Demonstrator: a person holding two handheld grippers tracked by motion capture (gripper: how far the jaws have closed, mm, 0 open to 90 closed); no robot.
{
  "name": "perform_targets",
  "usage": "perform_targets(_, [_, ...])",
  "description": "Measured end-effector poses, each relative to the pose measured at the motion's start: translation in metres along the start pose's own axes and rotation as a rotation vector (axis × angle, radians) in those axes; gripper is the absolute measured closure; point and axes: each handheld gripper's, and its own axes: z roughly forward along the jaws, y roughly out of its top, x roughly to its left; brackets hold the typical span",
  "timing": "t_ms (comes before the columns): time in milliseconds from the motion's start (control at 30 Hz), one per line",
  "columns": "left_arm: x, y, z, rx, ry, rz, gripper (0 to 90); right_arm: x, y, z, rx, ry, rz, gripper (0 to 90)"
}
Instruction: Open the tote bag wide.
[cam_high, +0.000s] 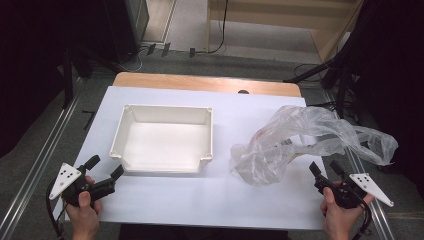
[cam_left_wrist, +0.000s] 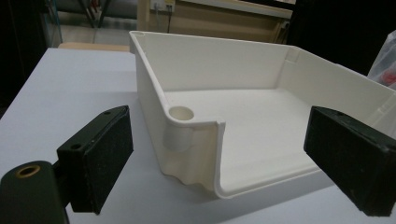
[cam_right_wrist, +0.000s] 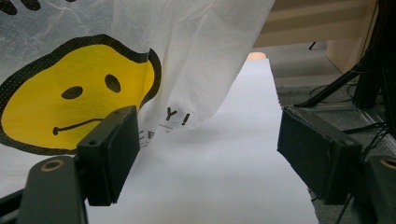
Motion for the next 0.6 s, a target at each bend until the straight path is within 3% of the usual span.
perform_targets(267, [-0.005, 0.003, -0.002, -0.021, 0.015, -0.006, 8.2, -0.002, 0.002, 0.0, -0.001, 0.005, 0.006, 20.1])
perform_targets(367, [-0.012, 0.005, 0.001, -0.011, 0.021, 0.026, 8.2, -0.001, 0.004, -0.001, -0.003, 0.004, 0.002, 19.3])
perform_targets(600, [-0.027, 0.009, 0.003, -0.014, 0.007, 0.04, 8.2, 0.001, 0.013, -0.007, -0.03, 0.01, 0.005, 18.2])
